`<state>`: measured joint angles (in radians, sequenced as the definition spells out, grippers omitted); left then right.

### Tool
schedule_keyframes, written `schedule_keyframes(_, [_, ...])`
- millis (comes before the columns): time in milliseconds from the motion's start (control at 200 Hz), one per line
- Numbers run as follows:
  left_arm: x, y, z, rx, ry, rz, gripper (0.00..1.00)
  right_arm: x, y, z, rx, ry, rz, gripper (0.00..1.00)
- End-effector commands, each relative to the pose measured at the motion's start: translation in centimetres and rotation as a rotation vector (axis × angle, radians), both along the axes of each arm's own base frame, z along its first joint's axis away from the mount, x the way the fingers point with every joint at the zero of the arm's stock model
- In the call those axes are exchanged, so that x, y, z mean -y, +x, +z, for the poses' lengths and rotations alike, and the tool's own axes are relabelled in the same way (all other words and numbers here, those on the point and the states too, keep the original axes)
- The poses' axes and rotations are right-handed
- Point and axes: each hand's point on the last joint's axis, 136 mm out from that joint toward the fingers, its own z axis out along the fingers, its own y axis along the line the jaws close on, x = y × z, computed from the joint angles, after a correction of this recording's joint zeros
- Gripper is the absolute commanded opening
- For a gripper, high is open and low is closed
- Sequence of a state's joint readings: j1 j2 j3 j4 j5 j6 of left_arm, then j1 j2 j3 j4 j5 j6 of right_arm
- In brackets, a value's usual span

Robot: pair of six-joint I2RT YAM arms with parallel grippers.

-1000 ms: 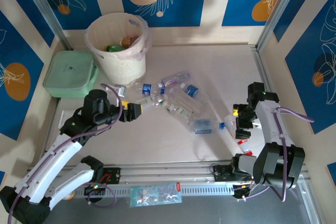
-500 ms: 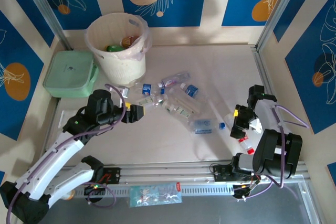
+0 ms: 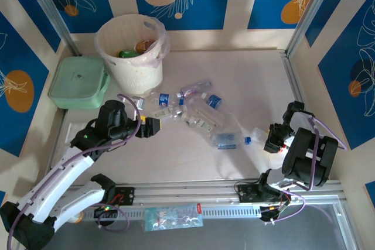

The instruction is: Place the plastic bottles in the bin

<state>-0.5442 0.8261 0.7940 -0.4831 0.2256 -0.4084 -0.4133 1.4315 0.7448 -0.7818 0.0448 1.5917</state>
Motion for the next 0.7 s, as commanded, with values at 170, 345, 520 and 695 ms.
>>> schedule_keyframes(170, [0.1, 0.0, 0.6, 0.035, 0.007, -0.015, 0.82, 1.5, 1.4, 3.0, 0.106, -0.068, 0.031, 0.54])
schedule_keyframes(345, [-0.2, -0.1, 1.3, 0.032, 0.001, 0.006, 0.82, 2.1, 3.9, 7.5, 0.317, -0.211, 0.130, 0.48])
schedule_keyframes(520, [-0.6, -0.1, 2.9, 0.048, -0.013, 0.031, 0.82, -0.3, 7.6, 11.9, 0.559, -0.324, 0.361, 0.48])
schedule_keyframes(695, [1.0, -0.8, 4.1, 0.029, -0.078, -0.047, 0.83, -6.0, 11.1, 17.6, 0.845, -0.423, 0.727, 0.48])
